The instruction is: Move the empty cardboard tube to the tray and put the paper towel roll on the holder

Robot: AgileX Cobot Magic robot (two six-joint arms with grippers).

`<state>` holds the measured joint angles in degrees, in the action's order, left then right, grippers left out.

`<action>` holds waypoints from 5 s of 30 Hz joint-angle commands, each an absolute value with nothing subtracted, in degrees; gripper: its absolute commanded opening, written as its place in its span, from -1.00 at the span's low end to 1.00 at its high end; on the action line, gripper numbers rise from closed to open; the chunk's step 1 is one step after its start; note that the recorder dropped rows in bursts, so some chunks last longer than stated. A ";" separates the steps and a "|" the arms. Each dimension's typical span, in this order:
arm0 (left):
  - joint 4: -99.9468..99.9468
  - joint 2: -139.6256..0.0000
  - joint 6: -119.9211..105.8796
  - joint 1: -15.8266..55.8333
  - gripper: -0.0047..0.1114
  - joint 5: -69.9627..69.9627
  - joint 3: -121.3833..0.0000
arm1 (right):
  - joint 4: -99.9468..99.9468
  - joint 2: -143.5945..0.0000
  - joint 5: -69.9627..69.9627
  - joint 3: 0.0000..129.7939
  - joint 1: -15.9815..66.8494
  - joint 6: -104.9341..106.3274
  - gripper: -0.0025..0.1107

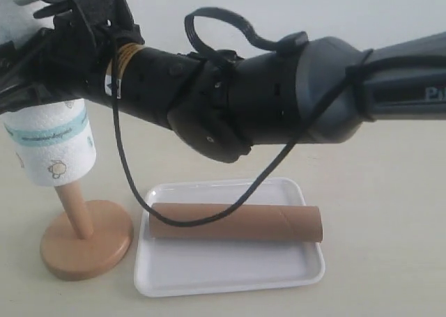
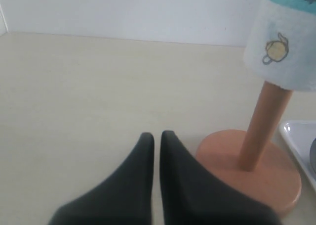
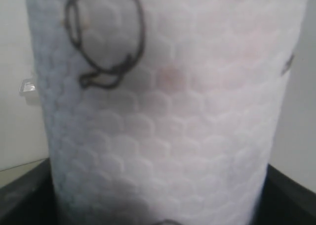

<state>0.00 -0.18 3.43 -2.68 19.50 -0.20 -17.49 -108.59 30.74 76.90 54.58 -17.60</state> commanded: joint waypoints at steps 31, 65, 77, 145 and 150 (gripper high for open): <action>-0.61 0.00 3.38 -2.81 -0.85 19.35 0.00 | -14.91 -121.51 41.94 74.43 54.25 -12.93 -0.96; -0.61 0.00 3.38 -2.81 -0.85 19.35 0.00 | -26.43 -96.08 -10.45 74.43 55.97 -26.30 0.90; -0.61 0.00 3.38 -2.81 -0.85 19.35 0.00 | -25.18 -83.01 -35.02 74.43 55.97 -26.19 0.90; -0.61 0.00 3.38 -2.81 -0.85 19.35 0.00 | -39.38 -18.49 -4.01 18.82 14.62 -42.27 -0.91; -0.61 0.00 3.38 -2.81 -0.85 19.35 0.00 | -39.38 -8.62 -6.28 12.28 11.96 -42.27 -0.91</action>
